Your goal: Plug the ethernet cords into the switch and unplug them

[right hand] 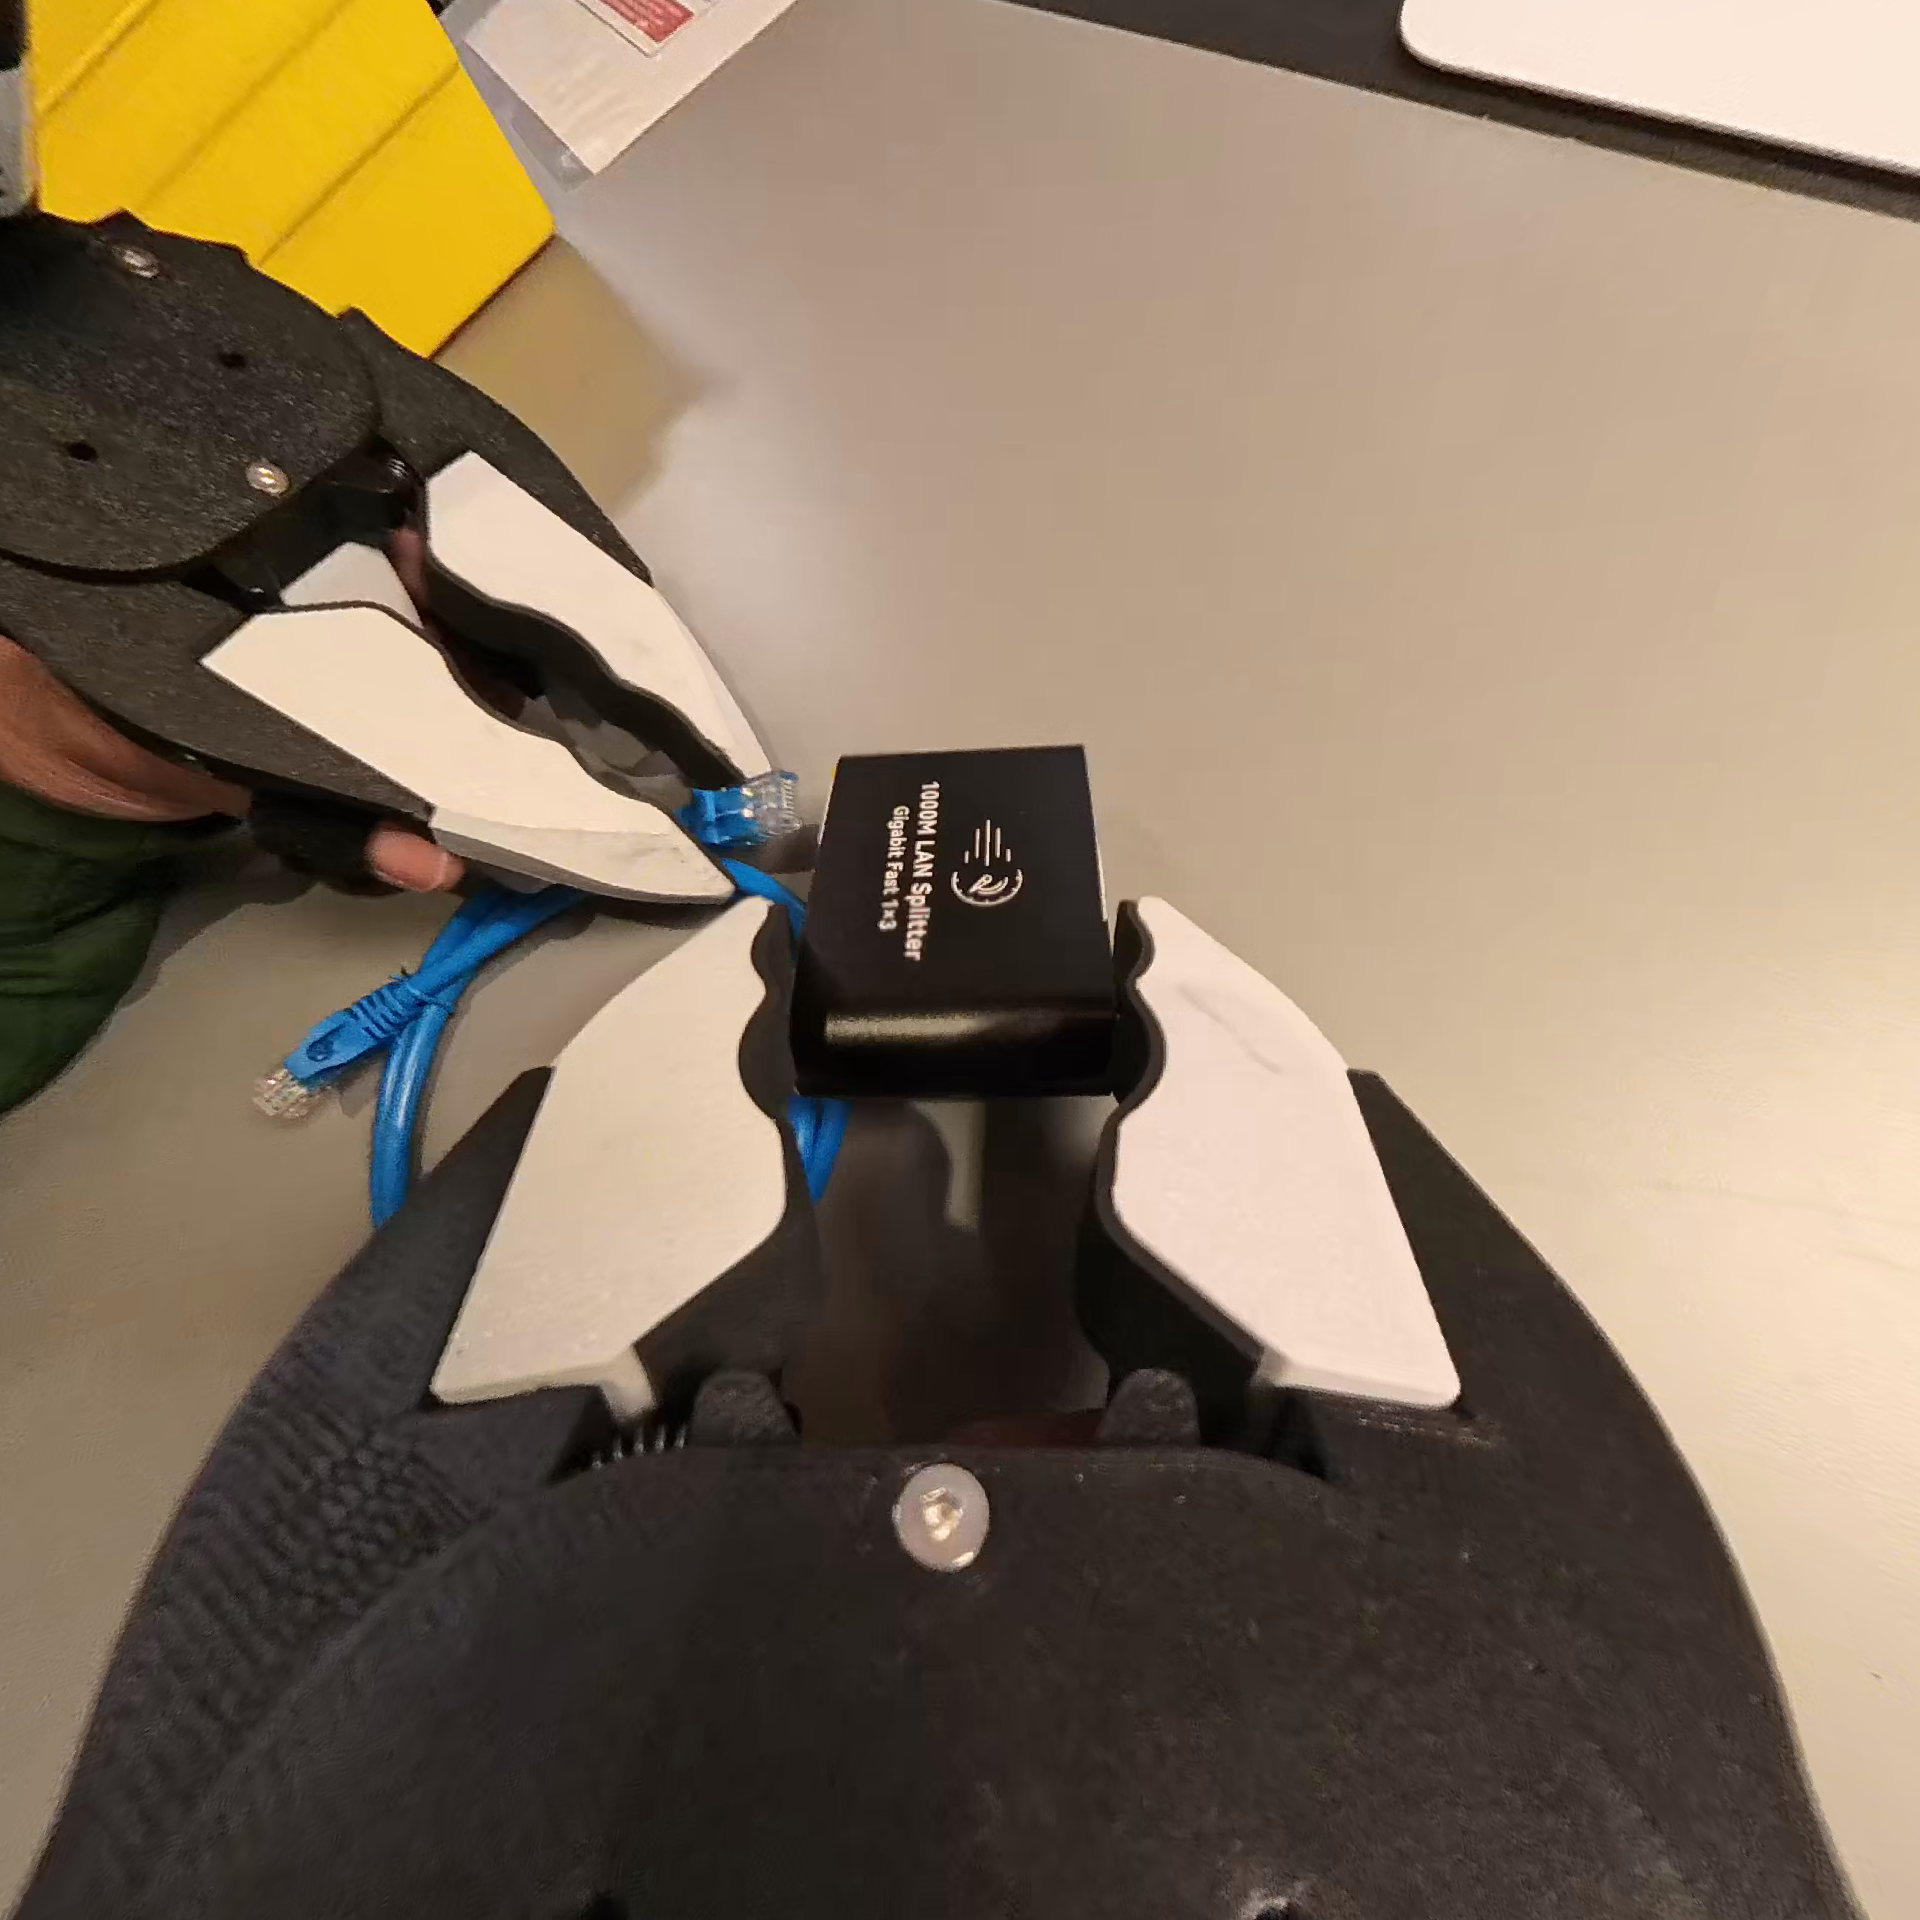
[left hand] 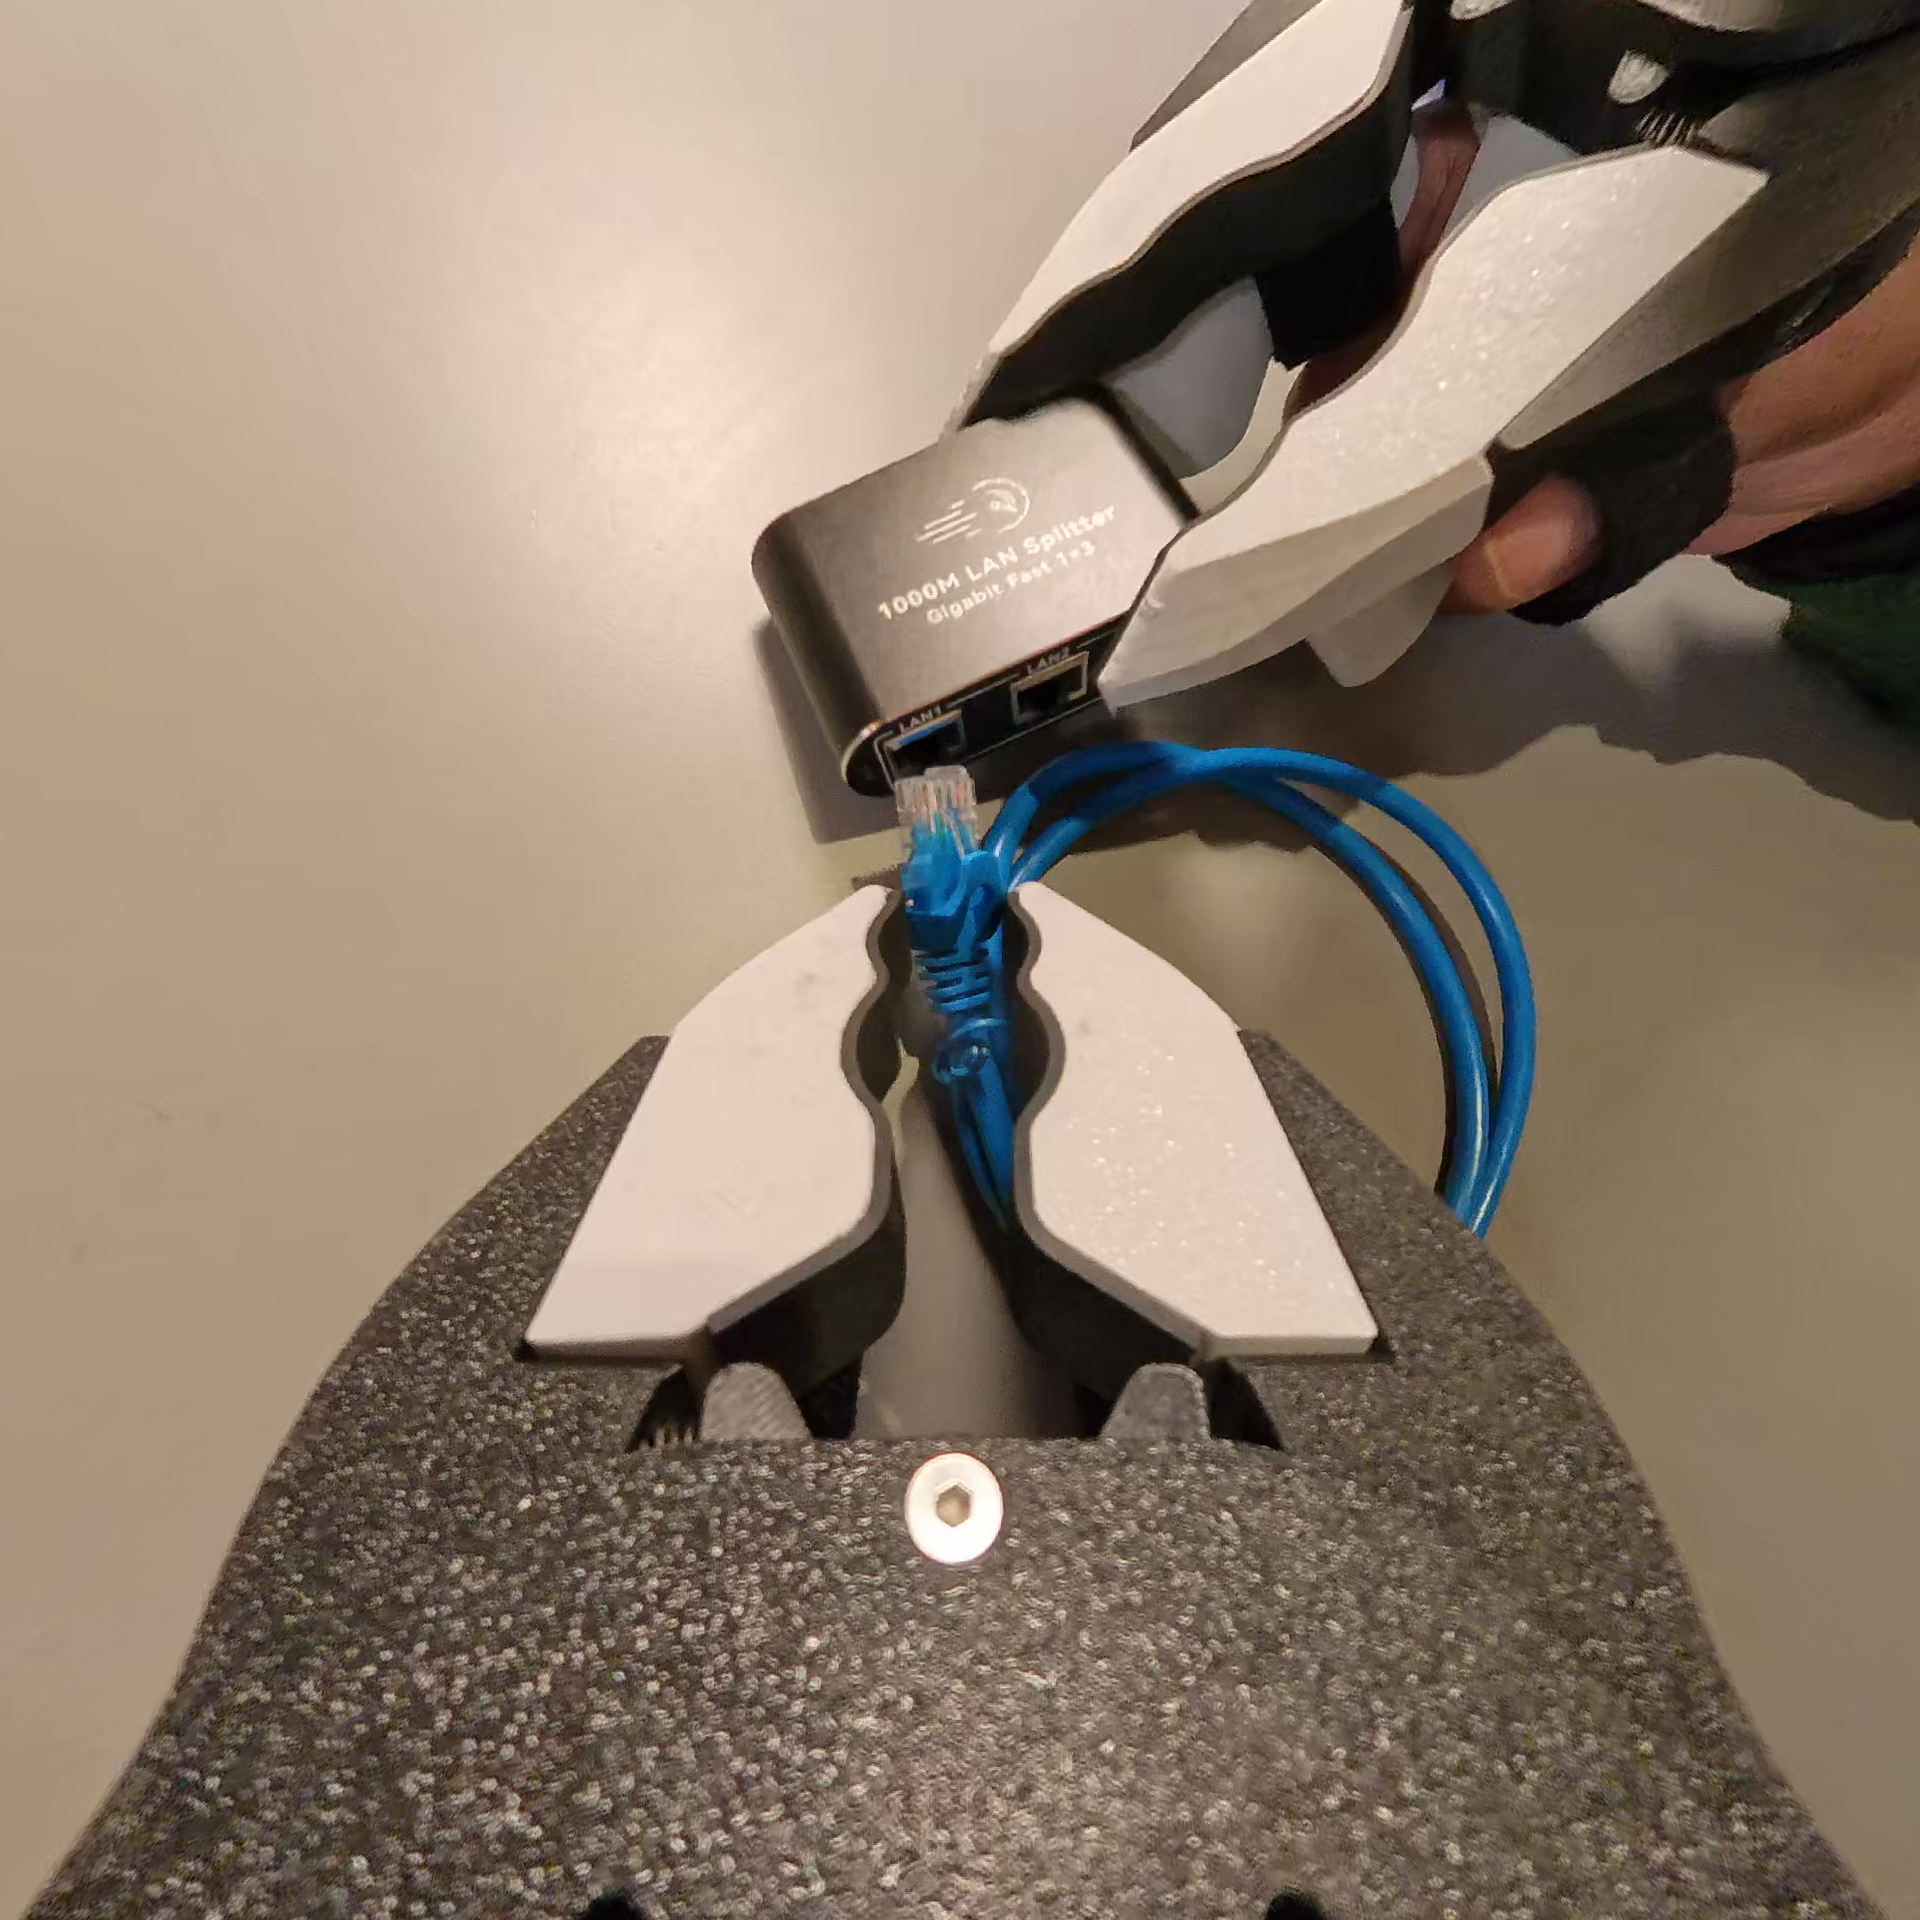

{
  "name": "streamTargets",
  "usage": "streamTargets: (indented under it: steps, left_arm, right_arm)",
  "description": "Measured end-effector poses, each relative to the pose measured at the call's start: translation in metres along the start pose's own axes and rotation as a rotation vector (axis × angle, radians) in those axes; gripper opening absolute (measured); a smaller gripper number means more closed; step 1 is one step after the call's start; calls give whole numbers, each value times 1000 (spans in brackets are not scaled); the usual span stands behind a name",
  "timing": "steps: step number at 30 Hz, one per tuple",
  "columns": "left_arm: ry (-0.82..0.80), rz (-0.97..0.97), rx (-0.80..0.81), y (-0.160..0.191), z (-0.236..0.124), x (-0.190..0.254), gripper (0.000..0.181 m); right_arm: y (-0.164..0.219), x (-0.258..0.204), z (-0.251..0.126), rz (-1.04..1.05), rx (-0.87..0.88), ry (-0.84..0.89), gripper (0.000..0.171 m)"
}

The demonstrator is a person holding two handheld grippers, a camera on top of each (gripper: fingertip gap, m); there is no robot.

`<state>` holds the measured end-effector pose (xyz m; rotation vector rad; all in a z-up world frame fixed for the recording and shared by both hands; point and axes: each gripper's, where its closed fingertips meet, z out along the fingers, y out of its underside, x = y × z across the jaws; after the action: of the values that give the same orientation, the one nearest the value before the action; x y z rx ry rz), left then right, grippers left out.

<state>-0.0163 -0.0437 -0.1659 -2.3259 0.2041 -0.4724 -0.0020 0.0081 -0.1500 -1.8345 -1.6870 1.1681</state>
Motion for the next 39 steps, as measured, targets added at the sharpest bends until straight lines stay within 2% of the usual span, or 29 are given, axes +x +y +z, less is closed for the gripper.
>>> streamTargets:
  steps: [22, 32, 39]
  left_arm:
    - [24, 20, 38, -5, -5, 0, 17]
    - [4, 38, 29, -4, -3, 0, 17]
    - [7, 44, 18, -3, -2, 2, 17]
  right_arm:
    - [7, 13, -6, -104, -56, 39, 59]
    - [-6, 15, -29, -400, -40, 118, 59]
    - [26, 23, -26, -380, -220, 89, 60]
